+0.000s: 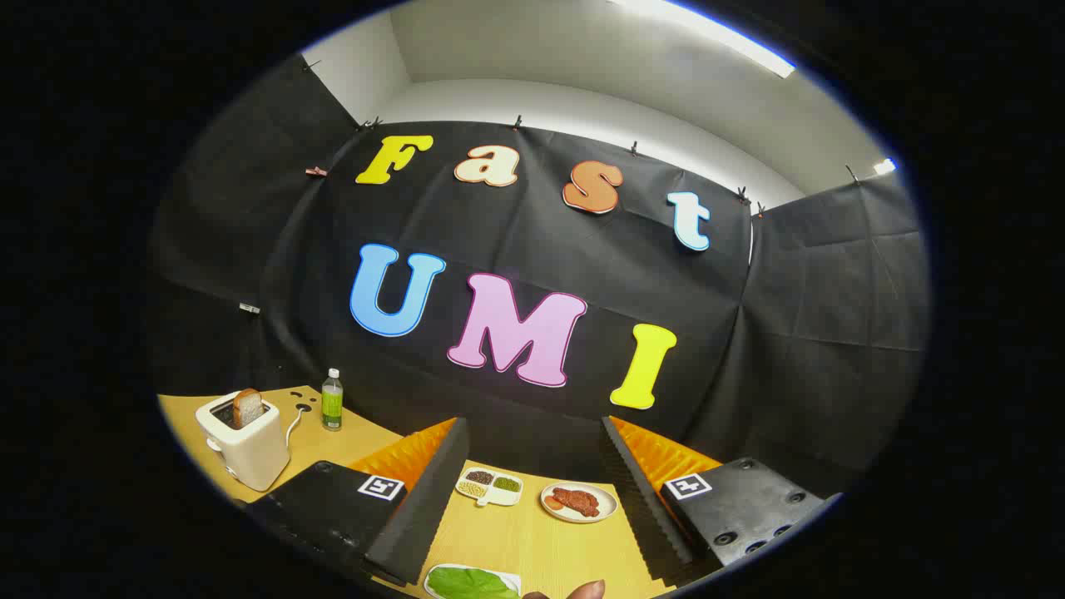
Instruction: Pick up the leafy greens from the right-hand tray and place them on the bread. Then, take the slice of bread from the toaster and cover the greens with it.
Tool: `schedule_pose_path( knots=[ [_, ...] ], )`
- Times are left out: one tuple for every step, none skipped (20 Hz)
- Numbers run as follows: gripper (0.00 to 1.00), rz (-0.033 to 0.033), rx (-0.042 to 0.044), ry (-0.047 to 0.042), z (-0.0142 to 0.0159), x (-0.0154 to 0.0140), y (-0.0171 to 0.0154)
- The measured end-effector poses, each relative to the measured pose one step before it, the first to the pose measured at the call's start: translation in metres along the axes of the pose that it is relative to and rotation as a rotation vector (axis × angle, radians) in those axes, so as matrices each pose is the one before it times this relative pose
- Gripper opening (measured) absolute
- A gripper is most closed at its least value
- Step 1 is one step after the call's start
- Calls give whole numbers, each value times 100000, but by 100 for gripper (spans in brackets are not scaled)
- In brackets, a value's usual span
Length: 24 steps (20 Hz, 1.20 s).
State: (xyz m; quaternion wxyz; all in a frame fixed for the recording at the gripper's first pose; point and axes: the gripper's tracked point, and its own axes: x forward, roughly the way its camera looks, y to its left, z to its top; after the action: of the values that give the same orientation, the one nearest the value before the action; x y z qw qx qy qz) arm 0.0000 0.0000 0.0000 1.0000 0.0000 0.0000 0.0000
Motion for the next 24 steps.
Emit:
schedule_pose_path(
  knots=[
    [97, -149, -207, 398, -152, 4, -118],
    [97, -162, -402, 296, -35, 47, -79],
    [97, -130, -321, 15, -18, 48, -96],
    [97, -142, -134, 20, 29, -63, -176],
    [97, -202, 171, -183, -21, 4, -129],
    [97, -182, 286, -21, -15, 19, -121],
    [97, -354, 331, 34, -4, 112, -168],
    [97, -361, 321, 198, -167, 68, -188],
    [97, -223, 374, 405, -156, 65, -101],
    [97, -217, 230, 387, -199, 46, -110],
    [97, -214, 264, 185, -196, -189, -102],
    [97, -177, 264, 50, -124, -35, -56],
    [97, -198, 219, 256, -108, 48, -96],
    [97, -37, 152, 235, -128, 30, -33],
    [97, -83, 83, 218, -53, 50, 34],
    [97, -167, 86, 304, -122, 79, -62],
    [97, 13, 197, -2, -25, -30, 46],
    [97, 59, 38, -129, 14, -52, 74],
    [97, 86, -111, -295, -17, -45, 13],
    [97, 54, -222, -77, -28, 40, 27],
    [97, 43, -153, 55, -48, 28, 13],
    [97, 71, -49, 123, -41, 34, 124],
    [97, -18, -39, 124, -121, -11, 2],
    [97, 40, -54, 20, 23, -38, 48]
  ],
)
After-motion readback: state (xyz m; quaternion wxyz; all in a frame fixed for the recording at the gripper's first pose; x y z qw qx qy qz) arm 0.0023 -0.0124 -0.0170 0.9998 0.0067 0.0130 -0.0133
